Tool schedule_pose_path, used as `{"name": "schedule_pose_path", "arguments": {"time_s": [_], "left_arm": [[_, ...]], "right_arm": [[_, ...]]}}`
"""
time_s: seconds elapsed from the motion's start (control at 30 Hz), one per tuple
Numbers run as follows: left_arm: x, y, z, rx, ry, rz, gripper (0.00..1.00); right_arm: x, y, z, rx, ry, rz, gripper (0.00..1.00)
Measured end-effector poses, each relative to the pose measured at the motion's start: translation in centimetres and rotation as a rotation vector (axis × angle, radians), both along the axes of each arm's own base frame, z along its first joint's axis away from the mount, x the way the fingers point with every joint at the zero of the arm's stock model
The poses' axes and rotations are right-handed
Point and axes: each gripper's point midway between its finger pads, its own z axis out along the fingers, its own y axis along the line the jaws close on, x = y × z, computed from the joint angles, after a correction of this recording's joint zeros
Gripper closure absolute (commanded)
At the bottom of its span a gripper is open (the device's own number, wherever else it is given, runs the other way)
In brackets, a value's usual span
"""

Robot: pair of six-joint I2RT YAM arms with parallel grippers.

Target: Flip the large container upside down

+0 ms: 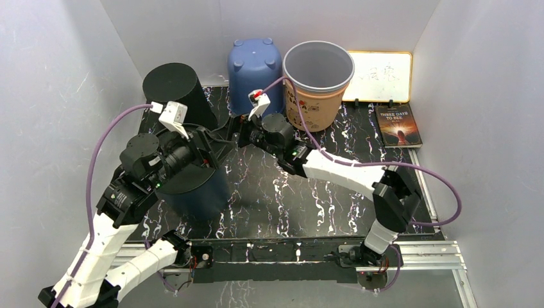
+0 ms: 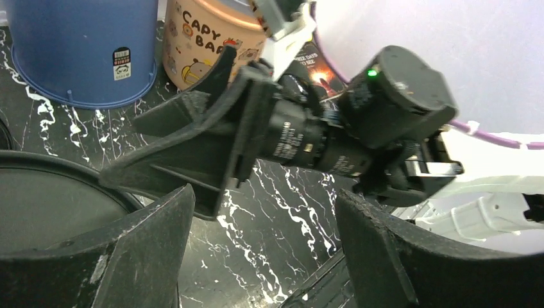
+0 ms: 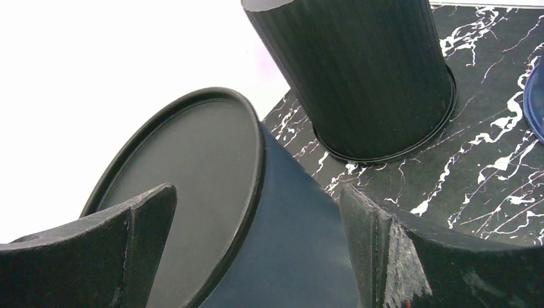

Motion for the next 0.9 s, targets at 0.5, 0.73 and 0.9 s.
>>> {"name": "schedule_pose_path", "arguments": {"time_s": [0.5,0.73,0.9], "left_arm": [[0.4,-0.2,0.3,0.014,0.015,0.001,0.21],[1.4,-1.1,-0.5,0.029,0.042,-0.008,0.21],[1.4,-1.3,-0.7,0.032,0.047,-0.020,0.21]], "right_arm": [[-1.7,-9.2,-5.9,-0.329,0.072,-0.289,0.03],[-5.8,-9.2,-16.9,-0.590,0.188,-0.216,0.03],[-6.6,-7.2,-21.6,-0.656,0.257,-0.150,0.03]]}}
